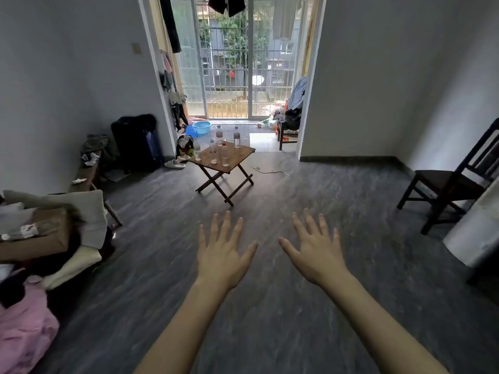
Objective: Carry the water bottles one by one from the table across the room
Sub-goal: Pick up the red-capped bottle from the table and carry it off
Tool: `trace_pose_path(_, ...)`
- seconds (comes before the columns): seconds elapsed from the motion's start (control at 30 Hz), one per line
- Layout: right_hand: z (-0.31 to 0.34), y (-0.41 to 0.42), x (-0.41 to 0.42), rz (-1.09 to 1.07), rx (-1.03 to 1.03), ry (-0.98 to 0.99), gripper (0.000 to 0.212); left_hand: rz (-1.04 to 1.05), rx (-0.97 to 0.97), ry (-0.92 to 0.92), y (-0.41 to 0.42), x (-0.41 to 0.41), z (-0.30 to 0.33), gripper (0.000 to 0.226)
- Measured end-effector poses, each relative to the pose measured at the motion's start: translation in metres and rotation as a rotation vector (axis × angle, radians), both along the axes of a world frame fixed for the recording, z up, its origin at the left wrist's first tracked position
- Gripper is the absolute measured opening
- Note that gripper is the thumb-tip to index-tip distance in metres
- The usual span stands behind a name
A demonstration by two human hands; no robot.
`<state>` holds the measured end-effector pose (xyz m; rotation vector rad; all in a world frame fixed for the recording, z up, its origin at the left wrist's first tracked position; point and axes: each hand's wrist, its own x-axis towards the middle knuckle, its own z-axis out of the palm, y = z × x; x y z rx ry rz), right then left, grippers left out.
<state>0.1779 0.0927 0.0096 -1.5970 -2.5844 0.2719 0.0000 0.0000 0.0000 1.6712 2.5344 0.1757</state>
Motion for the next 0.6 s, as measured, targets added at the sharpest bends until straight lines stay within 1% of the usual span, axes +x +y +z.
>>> trace_pose_path(0.17, -0.005, 0.040, -0.054, 0.016, -0.012, -0.038, 0.077, 0.020, 0.024, 0.008, 0.036, -0.057, -0.003, 0.073)
trace_pose_path(0.3, -0.010, 0.064, -0.093, 0.033, -0.016, -0.046, 0.077, 0.018, 0.001, 0.012, 0.060, -0.093, -0.003, 0.074)
trace_pose_path(0.5, -0.015, 0.099, -0.134, 0.095, -0.029, -0.057, 0.077, 0.052, -0.028, -0.015, 0.087, -0.130, -0.009, 0.074)
trace_pose_path(0.6, -0.019, 0.122, -0.145, 0.101, -0.037, -0.058, 0.078, 0.070, -0.039, -0.066, 0.106, -0.142, -0.015, 0.074)
